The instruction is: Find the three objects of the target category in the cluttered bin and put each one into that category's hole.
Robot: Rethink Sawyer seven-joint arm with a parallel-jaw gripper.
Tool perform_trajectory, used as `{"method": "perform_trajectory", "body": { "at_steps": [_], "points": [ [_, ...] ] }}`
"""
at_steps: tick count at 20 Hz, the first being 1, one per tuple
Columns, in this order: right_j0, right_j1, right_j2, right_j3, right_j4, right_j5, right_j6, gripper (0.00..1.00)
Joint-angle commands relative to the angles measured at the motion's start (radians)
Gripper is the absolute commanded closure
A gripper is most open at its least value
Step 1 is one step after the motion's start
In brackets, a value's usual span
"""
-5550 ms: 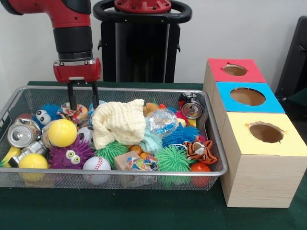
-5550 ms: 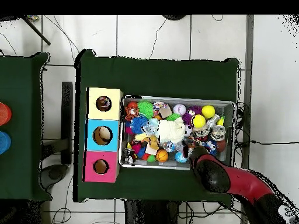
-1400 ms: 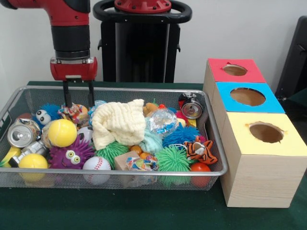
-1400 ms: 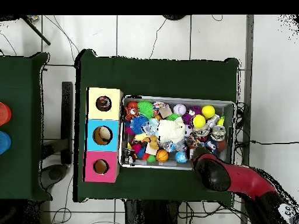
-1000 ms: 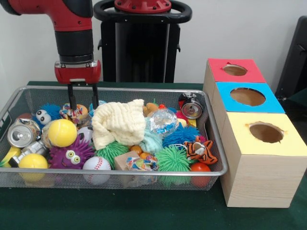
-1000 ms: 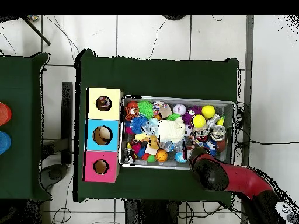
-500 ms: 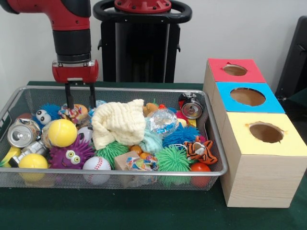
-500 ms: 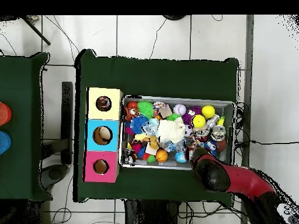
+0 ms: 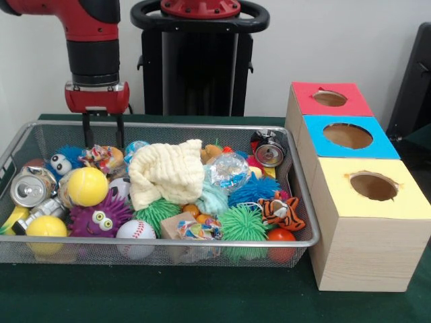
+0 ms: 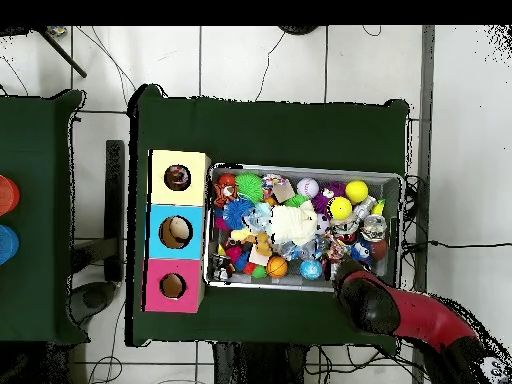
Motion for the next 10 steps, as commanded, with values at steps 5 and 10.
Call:
{"method": "perform_trajectory", "body": {
  "at_steps": [5,10],
  "points": [
    [0.017,-0.002,-0.077,-0.1,-0.015,0.014,0.09,0.0],
    [0.028,0.014,-0.091,-0.105,-0.007,-0.008,0.102,0.0]
  ]
}}
